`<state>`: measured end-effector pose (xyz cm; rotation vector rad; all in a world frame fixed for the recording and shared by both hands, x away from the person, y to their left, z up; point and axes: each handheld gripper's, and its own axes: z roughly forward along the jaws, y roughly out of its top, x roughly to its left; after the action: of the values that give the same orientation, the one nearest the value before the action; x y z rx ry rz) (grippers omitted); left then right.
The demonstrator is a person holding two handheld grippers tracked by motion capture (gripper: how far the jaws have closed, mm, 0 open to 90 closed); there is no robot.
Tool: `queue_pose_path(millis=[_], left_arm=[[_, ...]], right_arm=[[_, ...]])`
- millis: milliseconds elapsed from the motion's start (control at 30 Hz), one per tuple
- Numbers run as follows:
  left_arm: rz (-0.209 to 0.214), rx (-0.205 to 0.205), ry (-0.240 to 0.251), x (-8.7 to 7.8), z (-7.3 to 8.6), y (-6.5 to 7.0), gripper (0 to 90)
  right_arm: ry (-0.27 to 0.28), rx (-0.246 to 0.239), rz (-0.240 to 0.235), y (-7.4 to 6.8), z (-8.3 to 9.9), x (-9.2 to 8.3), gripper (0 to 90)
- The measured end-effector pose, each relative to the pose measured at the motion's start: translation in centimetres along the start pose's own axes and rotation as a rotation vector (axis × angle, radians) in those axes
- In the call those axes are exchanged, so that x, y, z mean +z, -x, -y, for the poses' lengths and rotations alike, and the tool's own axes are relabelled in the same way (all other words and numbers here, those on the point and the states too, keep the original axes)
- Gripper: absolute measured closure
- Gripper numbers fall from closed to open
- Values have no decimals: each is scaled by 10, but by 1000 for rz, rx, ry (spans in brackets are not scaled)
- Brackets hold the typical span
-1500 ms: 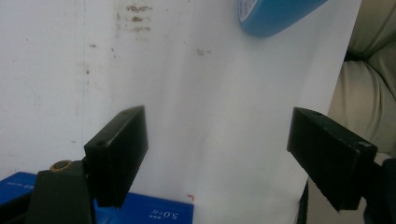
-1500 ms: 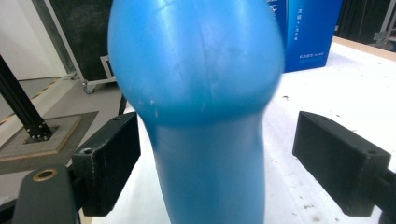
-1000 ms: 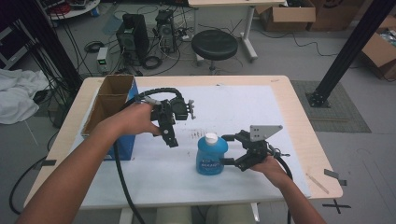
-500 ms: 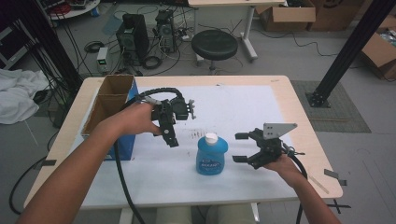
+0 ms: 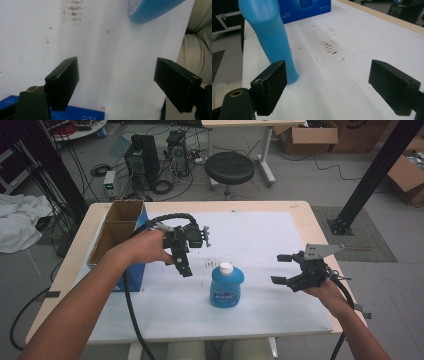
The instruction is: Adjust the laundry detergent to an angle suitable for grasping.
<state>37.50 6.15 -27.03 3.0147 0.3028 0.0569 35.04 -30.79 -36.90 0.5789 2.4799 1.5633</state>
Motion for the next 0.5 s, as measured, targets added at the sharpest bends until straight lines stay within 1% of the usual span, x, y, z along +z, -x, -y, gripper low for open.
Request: queue_pose_path(millis=[67, 133, 200, 300, 367, 433, 500], left_arm=[[-2, -1, -1, 0, 0, 0, 209], [-1, -1, -3, -1, 1, 0, 209], [-2, -3, -2, -1, 1, 0, 209], [-3, -5, -4, -1, 1, 0, 209], [-4, -5, -5, -1, 0, -1, 209], [-2, -4, -4, -1, 0, -1, 209], [-2, -5, -3, -1, 0, -1, 209]], right_arm=[[-20, 10, 15, 4, -3, -6, 149], [-38, 8, 24, 7, -6, -10, 149], [-68, 2, 36, 11, -10, -14, 149], [-127, -2, 53, 18, -18, -18, 149], [-162, 2, 59, 23, -23, -20, 150], [-196, -11, 73, 28, -29, -20, 149], [-225, -12, 79, 33, -34, -20, 149]])
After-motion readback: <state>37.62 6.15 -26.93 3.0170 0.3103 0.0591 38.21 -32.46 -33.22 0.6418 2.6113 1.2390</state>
